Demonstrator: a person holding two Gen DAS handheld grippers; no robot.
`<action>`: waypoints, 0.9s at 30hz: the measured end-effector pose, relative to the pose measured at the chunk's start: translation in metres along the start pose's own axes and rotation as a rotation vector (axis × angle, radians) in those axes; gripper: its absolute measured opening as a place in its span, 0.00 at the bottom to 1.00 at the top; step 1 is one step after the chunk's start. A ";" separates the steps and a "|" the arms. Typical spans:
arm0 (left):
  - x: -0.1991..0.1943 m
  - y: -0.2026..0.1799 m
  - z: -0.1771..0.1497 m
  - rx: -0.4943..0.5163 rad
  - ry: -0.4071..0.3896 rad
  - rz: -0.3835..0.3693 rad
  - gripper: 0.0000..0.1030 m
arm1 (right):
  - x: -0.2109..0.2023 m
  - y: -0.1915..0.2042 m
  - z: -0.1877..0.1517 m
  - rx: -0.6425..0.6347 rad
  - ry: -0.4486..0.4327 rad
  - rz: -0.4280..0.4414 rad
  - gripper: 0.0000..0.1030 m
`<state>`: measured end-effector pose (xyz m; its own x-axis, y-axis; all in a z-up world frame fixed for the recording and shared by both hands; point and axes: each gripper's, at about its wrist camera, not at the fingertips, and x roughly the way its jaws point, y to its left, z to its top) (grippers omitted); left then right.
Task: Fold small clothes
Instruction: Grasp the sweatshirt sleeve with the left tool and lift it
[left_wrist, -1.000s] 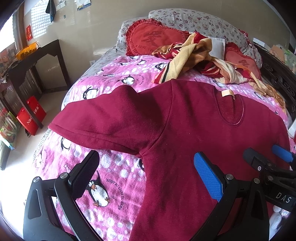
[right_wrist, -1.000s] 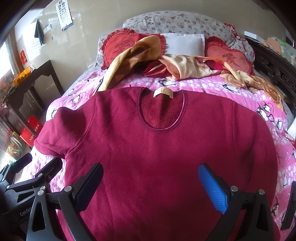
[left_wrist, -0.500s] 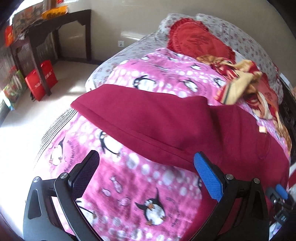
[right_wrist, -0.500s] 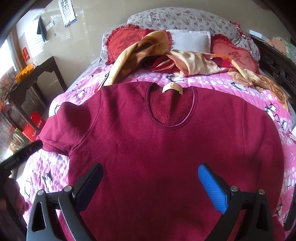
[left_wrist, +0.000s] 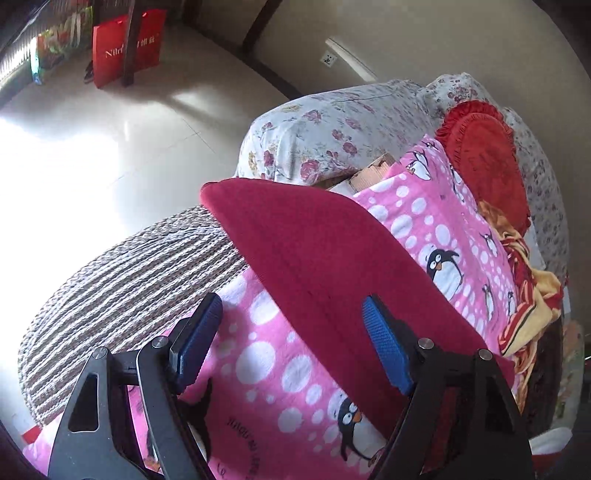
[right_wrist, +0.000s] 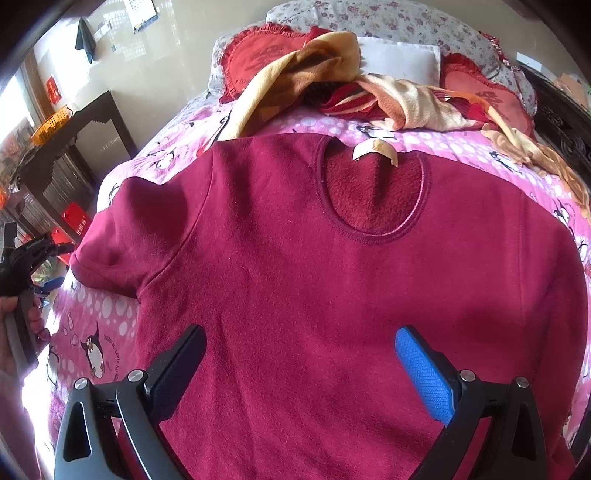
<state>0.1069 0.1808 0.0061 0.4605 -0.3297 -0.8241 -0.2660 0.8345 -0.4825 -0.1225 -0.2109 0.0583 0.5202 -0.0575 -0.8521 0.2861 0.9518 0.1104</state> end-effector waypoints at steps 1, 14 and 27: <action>0.001 0.002 0.002 -0.010 -0.008 -0.014 0.76 | 0.001 0.001 0.001 0.000 0.001 0.001 0.99; -0.045 -0.042 -0.006 0.133 -0.156 -0.068 0.07 | 0.002 -0.005 0.005 0.027 -0.005 0.014 0.99; -0.072 -0.222 -0.187 0.693 -0.067 -0.275 0.07 | -0.026 -0.052 0.002 0.153 -0.064 0.013 0.99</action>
<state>-0.0255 -0.0639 0.1168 0.4903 -0.5575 -0.6699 0.4506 0.8201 -0.3527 -0.1489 -0.2595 0.0756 0.5737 -0.0694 -0.8161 0.3959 0.8958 0.2021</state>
